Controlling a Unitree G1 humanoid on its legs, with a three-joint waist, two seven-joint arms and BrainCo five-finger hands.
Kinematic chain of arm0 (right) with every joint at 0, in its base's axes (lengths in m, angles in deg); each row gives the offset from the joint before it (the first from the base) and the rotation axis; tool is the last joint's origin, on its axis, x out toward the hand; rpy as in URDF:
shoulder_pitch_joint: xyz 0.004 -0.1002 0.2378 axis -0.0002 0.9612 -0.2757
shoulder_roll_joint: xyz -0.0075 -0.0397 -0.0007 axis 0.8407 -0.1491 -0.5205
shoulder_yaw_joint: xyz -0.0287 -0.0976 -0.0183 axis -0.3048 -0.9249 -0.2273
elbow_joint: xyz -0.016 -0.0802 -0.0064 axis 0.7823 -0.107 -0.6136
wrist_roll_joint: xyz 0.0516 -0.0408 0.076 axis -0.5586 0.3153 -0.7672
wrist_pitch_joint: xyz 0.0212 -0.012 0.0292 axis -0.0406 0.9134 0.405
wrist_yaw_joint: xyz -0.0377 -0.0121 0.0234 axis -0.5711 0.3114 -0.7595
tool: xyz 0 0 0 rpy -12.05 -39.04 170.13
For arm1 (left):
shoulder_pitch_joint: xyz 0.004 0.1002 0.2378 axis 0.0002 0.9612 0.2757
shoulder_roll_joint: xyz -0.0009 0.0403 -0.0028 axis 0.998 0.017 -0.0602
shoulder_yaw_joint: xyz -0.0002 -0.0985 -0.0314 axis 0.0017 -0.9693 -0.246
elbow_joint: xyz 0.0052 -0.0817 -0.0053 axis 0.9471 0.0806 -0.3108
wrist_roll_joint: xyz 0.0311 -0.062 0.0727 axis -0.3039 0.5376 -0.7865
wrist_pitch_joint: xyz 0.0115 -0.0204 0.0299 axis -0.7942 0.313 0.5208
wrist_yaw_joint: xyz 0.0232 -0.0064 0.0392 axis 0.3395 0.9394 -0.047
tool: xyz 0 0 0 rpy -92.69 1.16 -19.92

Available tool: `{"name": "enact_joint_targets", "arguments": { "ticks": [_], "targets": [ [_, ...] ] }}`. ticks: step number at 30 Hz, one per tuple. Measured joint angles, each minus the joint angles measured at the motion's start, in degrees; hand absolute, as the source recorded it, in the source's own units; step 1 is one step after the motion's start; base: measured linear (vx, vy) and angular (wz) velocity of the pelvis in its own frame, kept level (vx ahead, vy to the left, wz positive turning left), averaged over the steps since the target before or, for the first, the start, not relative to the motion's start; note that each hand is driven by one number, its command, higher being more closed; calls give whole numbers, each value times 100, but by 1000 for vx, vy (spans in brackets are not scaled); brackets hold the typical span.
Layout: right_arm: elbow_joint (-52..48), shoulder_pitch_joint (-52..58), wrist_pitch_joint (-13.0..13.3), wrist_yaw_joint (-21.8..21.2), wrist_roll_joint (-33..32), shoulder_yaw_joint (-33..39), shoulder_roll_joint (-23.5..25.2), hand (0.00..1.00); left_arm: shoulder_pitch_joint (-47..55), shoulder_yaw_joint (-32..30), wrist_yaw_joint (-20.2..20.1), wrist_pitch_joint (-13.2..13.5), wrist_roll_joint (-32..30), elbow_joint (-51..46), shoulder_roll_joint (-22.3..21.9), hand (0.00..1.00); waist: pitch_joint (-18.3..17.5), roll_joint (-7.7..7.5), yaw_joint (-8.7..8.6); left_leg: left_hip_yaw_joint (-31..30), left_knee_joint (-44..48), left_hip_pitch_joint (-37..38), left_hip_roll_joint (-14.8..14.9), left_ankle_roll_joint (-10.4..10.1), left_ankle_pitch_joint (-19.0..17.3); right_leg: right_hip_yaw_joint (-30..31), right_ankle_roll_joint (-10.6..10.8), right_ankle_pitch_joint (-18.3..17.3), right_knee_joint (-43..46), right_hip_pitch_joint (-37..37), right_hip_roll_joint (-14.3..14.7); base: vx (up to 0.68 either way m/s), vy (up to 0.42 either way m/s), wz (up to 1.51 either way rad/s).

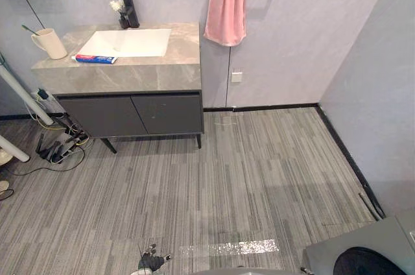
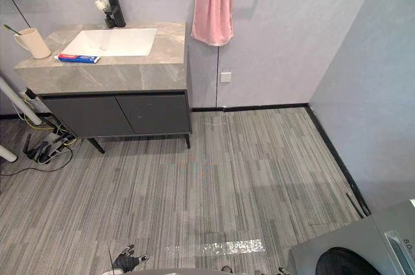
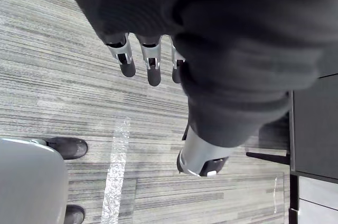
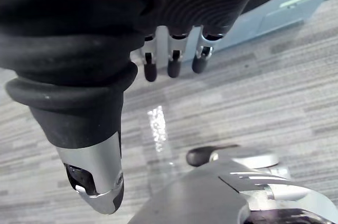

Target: Organize washtable

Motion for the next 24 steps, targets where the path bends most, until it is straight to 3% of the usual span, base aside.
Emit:
{"name": "enact_joint_targets", "arguments": {
  "ticks": [24],
  "targets": [
    [15,28,45,1,1,120,33,0,-58,2,-9,12,12,24,-114,0,-65,-21,-4,37,-3,84,1,3,0,-108,-24,63,-78,59,-10,7,-2,0]
  ]
}}
